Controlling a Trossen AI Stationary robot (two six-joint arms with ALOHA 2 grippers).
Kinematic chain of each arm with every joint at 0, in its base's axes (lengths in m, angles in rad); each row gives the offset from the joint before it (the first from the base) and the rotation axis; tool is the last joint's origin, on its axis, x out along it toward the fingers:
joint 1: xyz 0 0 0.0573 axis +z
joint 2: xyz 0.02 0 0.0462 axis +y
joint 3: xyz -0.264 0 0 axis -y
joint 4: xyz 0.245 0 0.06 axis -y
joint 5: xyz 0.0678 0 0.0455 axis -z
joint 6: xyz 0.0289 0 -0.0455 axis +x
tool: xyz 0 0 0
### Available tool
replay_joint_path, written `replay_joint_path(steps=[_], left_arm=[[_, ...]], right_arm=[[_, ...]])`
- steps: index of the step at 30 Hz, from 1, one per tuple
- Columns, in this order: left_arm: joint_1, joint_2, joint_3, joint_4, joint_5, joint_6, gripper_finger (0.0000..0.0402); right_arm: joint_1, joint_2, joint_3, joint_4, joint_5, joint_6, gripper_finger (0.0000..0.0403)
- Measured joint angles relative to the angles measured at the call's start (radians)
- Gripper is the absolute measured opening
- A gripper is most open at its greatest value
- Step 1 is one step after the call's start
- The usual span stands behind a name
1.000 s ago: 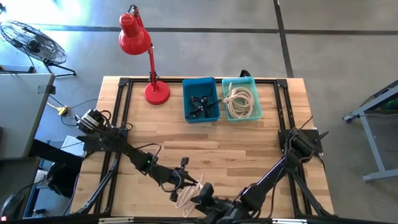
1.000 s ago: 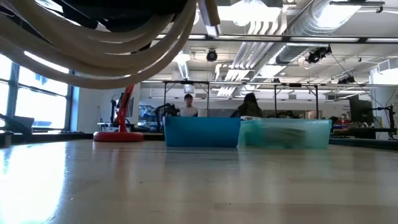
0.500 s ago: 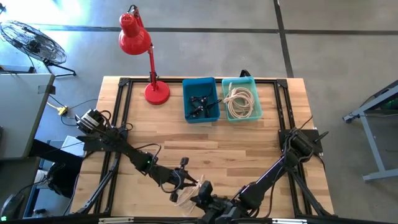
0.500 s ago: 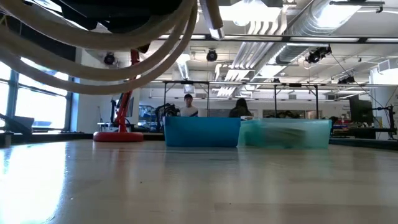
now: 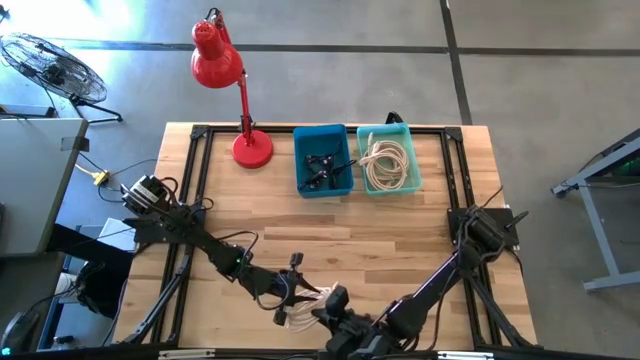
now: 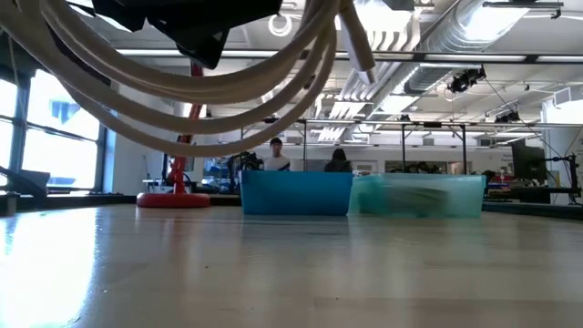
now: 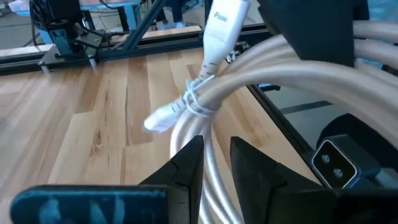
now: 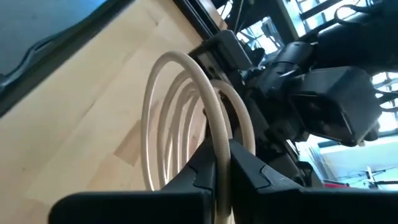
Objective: Pick & Place USB Port
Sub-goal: Put the brown HDMI cable into the green bin
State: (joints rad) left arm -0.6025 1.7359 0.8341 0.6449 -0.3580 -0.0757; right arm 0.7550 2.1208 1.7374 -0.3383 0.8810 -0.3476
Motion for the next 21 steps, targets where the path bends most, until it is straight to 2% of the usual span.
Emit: replay_joint_path(steps=[8, 13, 17, 21], left_arm=[[0.0, 0.0, 0.0, -0.003, 0.0, 0.053, 0.008], [0.0, 0.001, 0.0, -0.004, 0.008, 0.053, 0.0081], [0.0, 0.001, 0.0, -0.004, 0.008, 0.053, 0.0081], [0.001, 0.001, 0.0, -0.008, 0.004, 0.053, 0.0081]], right_arm=[[0.023, 0.0, 0.0, -0.036, 0.005, 0.044, 0.001], [0.05, 0.0, 0.0, -0.134, 0.081, 0.108, 0.001], [0.084, 0.0, 0.0, -0.287, 0.179, 0.238, 0.001], [0.11, -0.024, 0.0, -0.477, 0.253, 0.49, 0.001]])
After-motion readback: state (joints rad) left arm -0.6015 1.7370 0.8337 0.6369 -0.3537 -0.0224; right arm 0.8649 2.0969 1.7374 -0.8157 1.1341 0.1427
